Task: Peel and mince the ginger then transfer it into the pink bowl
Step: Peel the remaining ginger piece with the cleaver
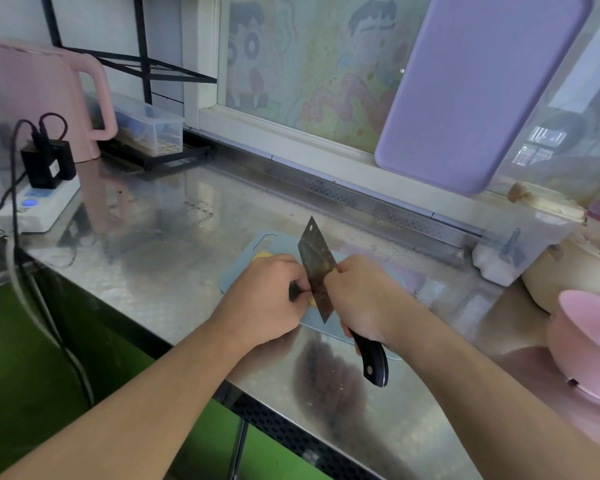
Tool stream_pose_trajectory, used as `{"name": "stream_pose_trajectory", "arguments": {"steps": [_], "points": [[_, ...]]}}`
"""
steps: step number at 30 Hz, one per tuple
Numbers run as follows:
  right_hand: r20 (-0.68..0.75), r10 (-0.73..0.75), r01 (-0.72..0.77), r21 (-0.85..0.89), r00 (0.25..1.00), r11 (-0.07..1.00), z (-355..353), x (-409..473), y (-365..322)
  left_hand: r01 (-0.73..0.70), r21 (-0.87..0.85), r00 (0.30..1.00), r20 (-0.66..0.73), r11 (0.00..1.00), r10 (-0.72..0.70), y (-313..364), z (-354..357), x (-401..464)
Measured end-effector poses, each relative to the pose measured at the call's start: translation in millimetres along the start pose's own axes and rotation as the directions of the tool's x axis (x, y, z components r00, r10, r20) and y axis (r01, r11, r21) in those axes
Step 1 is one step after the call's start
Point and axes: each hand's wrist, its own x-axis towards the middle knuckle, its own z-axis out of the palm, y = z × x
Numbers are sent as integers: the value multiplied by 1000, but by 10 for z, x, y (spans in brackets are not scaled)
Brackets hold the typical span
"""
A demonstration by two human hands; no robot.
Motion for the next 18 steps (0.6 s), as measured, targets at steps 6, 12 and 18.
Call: {"name": "stream_pose_trajectory", "arguments": {"steps": [6, 12, 18], "points": [[48, -33, 39, -140, 998, 989, -28, 32, -61, -13, -21, 1000, 14, 1000, 14, 16, -13, -4], [88, 18, -14, -45, 996, 999, -22, 100, -65, -9, -2, 1000, 13, 1000, 10, 32, -23, -4], [60, 33, -33, -7, 998, 999, 81, 121, -71, 8, -8, 999, 34, 1000, -7, 64, -53, -20]]}}
